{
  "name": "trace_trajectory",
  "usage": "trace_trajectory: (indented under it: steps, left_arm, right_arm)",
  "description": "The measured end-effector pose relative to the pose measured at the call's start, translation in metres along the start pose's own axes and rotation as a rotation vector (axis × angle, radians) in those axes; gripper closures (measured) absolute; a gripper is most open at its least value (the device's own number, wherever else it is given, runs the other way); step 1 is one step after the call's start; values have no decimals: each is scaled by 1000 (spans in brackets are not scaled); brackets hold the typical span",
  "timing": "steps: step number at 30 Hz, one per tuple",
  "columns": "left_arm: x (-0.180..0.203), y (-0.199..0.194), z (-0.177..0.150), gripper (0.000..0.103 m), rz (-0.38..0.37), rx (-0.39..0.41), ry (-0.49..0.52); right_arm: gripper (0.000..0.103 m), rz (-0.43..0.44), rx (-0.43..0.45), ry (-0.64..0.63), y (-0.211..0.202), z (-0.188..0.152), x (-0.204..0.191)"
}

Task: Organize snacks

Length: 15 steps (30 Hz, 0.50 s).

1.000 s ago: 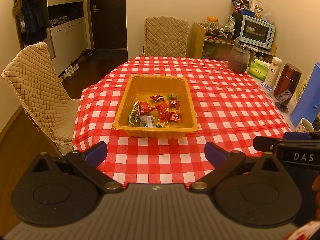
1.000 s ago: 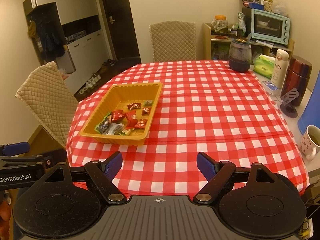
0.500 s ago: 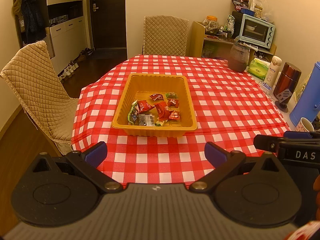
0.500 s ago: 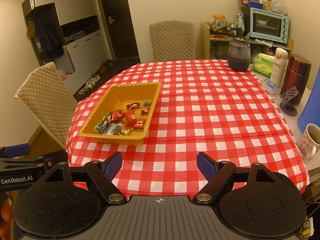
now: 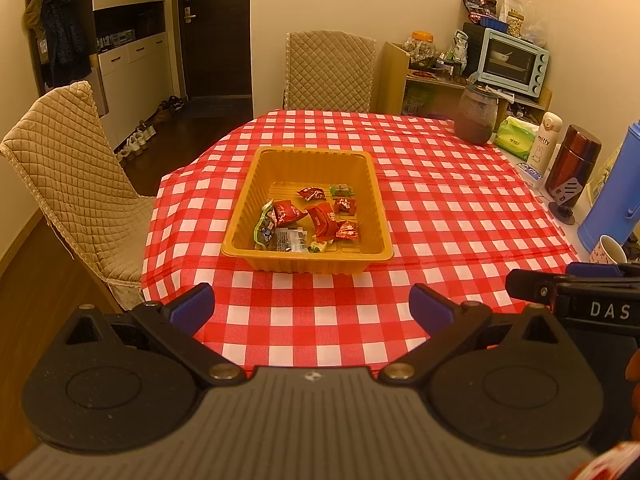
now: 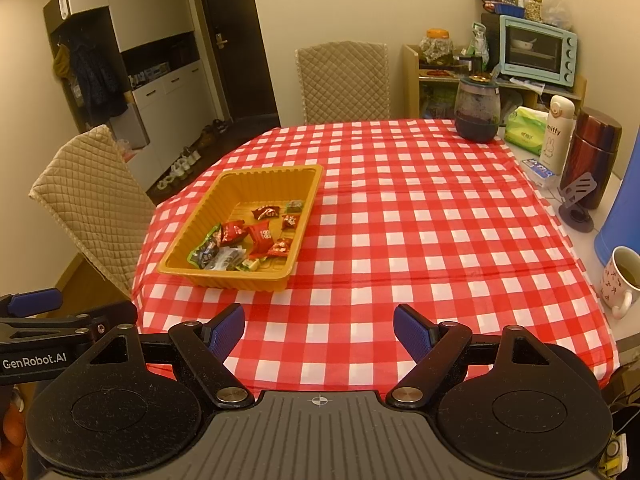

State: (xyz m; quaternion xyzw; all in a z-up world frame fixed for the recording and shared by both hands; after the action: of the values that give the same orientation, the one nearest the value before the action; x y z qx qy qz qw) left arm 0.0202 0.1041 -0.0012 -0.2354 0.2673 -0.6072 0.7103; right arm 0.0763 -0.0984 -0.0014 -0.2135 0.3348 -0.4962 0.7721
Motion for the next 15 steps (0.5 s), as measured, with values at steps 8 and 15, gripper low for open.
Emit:
trace_trajectory:
  steps: [8, 15]
  left_arm:
    - [0, 0, 0, 0, -2, -1, -1]
    - [1, 0, 0, 0, -4, 0, 1]
  right_arm:
    - [22, 0, 0, 0, 0, 0, 0]
    - [22, 0, 1, 0, 0, 0, 0]
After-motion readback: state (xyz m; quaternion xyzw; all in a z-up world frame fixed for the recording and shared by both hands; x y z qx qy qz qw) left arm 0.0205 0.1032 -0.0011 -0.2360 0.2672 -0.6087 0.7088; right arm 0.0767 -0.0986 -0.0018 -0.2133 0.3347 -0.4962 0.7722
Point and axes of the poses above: each gripper's, at about its wrist camera, not at the fingertips, and y roughly the way its jaws point, x to its right, z to its top, the point moved 9 cm from there along y, roughly the way its jaws point, and after that the axes turned 9 degrees about y, right-handed, at the moved point
